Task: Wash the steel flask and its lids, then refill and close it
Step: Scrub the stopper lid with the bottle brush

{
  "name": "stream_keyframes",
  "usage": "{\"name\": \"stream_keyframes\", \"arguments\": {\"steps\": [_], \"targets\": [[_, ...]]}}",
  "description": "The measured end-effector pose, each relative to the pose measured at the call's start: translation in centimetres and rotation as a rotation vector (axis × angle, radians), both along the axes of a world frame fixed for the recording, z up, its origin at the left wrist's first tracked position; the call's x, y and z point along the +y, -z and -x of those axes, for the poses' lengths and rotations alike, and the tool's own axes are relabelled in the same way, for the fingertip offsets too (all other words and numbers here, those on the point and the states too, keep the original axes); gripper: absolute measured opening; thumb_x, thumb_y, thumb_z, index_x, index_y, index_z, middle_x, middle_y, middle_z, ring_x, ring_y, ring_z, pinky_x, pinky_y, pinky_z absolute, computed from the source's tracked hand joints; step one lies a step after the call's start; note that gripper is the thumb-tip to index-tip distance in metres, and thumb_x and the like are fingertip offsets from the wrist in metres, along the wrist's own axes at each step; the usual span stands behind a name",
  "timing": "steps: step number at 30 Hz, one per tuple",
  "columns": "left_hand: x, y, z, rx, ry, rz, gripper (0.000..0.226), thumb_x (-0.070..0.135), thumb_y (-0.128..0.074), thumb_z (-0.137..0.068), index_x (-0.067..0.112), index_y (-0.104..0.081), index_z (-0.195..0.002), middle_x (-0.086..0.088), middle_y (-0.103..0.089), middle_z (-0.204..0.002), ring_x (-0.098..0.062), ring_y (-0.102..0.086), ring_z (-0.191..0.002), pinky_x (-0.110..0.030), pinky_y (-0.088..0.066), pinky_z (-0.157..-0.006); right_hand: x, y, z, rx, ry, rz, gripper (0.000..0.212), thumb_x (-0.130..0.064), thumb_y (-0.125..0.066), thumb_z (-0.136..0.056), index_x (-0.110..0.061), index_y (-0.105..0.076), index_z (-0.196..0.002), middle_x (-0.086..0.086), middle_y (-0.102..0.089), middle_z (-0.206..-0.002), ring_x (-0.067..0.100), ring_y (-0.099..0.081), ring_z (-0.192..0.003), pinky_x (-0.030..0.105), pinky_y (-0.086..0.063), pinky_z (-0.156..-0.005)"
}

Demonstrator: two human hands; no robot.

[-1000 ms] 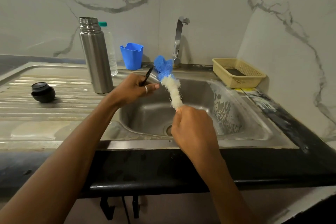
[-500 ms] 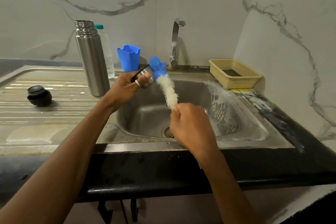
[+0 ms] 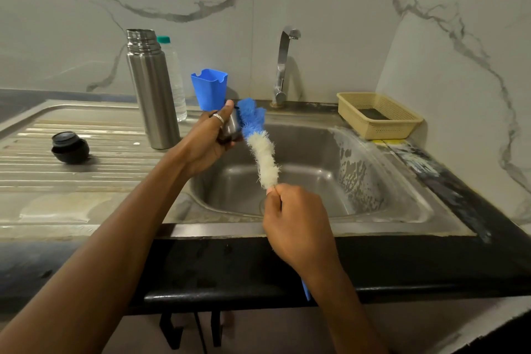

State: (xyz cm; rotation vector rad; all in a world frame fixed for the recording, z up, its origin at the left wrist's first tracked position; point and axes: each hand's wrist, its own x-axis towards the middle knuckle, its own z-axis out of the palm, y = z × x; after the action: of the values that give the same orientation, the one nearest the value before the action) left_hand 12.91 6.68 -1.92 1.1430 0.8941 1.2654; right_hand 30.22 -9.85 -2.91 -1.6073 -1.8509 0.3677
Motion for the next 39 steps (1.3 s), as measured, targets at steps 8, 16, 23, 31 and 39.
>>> {"name": "stream_keyframes", "arguments": {"steps": [8, 16, 23, 31, 39], "targets": [[0.4, 0.0, 0.4, -0.185, 0.003, 0.093, 0.049, 0.03, -0.033, -0.102, 0.013, -0.041, -0.148, -0.014, -0.062, -0.125, -0.023, -0.061, -0.1, -0.036, -0.05, -0.08, 0.2, -0.3, -0.1, 0.0, 0.004, 0.001, 0.043, -0.023, -0.043, -0.104, -0.025, -0.037, -0.062, -0.01, -0.048, -0.063, 0.008, -0.043, -0.05, 0.017, -0.027, -0.046], [1.0, -0.2, -0.4, -0.288, -0.08, 0.104, 0.048, 0.043, -0.048, -0.104, 0.013, -0.049, -0.142, -0.014, -0.064, -0.13, -0.022, -0.068, -0.101, -0.037, -0.056, -0.095, 1.5, -0.6, 0.0, 0.025, 0.02, 0.018, 0.041, -0.024, -0.043, -0.104, -0.024, -0.038, -0.064, -0.009, -0.047, -0.064, 0.007, -0.042, -0.052, 0.017, -0.027, -0.045], [1.2, 0.4, -0.2, -0.319, -0.048, 0.113, 0.056, 0.048, -0.055, -0.099, 0.013, -0.05, -0.142, -0.016, -0.062, -0.136, -0.03, -0.065, -0.119, -0.048, -0.055, -0.099, 1.7, 0.1, 0.1, 0.106, 0.008, 0.056, 0.039, -0.021, -0.043, -0.102, -0.018, -0.047, -0.064, -0.003, -0.056, -0.065, 0.013, -0.05, -0.057, 0.023, -0.031, -0.053], [1.4, 0.6, -0.7, -0.288, -0.103, 0.075, 0.049, 0.037, -0.054, -0.102, 0.007, -0.051, -0.14, -0.016, -0.065, -0.132, -0.029, -0.066, -0.118, -0.044, -0.057, -0.096, 1.2, -0.2, 0.5, 0.071, -0.013, 0.056, 0.042, -0.022, -0.043, -0.103, -0.024, -0.041, -0.062, -0.008, -0.048, -0.062, 0.006, -0.045, -0.052, 0.016, -0.026, -0.047], [1.9, 0.9, -0.6, -0.307, -0.111, 0.055, 0.048, 0.036, -0.054, -0.103, 0.007, -0.052, -0.141, -0.014, -0.065, -0.133, -0.025, -0.067, -0.112, -0.044, -0.053, -0.102, 1.1, -0.6, 1.7, 0.062, -0.047, 0.03, 0.041, -0.021, -0.044, -0.102, -0.018, -0.044, -0.061, -0.003, -0.054, -0.063, 0.009, -0.049, -0.055, 0.018, -0.027, -0.048]]}}
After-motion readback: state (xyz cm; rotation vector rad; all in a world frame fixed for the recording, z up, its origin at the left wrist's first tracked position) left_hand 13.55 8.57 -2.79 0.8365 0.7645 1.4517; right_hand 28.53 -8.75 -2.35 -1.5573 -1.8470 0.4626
